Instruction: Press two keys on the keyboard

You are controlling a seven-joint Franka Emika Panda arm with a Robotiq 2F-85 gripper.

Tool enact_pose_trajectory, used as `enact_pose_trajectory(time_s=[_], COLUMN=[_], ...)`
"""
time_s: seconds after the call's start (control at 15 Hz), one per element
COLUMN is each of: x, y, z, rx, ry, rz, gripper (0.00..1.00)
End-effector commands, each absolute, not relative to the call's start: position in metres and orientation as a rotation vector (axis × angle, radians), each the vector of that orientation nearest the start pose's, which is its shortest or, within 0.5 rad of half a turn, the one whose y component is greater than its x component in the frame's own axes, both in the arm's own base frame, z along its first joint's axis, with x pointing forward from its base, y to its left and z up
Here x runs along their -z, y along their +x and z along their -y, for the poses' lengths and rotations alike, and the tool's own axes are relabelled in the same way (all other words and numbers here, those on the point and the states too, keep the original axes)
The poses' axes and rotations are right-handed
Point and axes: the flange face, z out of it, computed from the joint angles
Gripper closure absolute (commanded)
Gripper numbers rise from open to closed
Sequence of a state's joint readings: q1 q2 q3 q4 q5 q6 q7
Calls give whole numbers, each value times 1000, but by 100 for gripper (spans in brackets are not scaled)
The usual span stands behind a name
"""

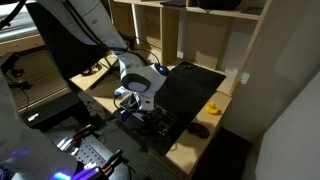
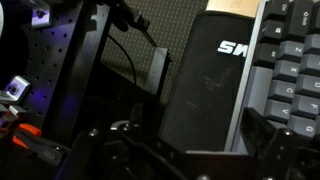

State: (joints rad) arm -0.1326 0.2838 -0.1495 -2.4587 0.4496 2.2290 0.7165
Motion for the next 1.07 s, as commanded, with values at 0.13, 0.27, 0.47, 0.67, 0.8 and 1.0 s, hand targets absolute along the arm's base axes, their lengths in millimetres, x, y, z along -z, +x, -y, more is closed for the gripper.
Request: enact_pose_trajectory(time_s=[0.13, 0.27, 0.47, 0.67, 0.8, 1.0], x=[-156, -156, -156, -158, -159, -157], y=[403, 402, 402, 405, 406, 406], z=[110, 109, 108, 109, 109, 108], rx=[-843, -861, -863, -820, -799, -826], ry=[-2188, -2171, -2152, -2117, -2108, -2120], rz=[-1927, -1940, -1959, -1976, -1974, -1983], gripper=[0, 0, 0, 0, 0, 0])
